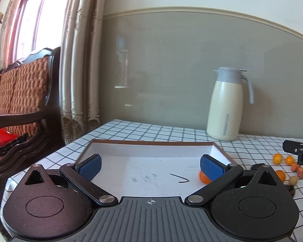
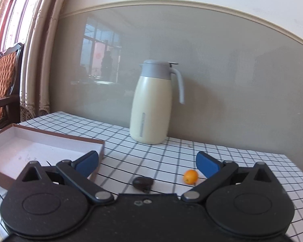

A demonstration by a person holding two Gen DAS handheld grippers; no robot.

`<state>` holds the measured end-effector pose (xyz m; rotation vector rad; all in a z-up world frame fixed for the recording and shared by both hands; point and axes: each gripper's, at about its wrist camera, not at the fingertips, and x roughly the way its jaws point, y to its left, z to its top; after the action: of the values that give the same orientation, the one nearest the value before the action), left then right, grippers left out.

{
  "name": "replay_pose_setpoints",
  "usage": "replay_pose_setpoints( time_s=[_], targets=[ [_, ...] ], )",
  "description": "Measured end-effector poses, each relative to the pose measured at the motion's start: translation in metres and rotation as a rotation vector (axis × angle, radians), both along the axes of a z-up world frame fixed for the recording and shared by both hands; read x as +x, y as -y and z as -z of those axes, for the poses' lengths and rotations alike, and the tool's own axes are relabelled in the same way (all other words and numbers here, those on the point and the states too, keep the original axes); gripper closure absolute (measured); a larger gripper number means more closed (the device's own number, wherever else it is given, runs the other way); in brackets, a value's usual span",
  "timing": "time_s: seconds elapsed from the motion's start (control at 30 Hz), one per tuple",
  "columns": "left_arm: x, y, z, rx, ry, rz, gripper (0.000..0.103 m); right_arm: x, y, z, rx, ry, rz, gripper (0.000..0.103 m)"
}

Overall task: Organize fruits
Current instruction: 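Move both open tools back toward the remaining fruits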

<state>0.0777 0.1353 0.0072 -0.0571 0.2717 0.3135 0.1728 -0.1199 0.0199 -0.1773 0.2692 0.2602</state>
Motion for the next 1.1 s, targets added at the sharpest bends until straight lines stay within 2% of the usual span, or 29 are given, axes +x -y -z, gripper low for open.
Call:
replay_pose_setpoints(
  time_s=[0.37,0.73,1.1],
  targets=[
    [0.006,0.052,-0.002,0.01,0.007,0.109,0.0,-0.027,0.042,0.001,-0.006,-0.001,0.044,0.006],
    [0.019,0.1,0.001,0.032,-0.017,0.202,0.0,-0.029,0.084,0.005,0.005,-0.026,0.115,0.006],
    [0.034,0.145,0.012,0.018,-0.048,0.278,0.0,-0.031,0.121,0.011,0.009,-0.045,0.175,0.006]
  ],
)
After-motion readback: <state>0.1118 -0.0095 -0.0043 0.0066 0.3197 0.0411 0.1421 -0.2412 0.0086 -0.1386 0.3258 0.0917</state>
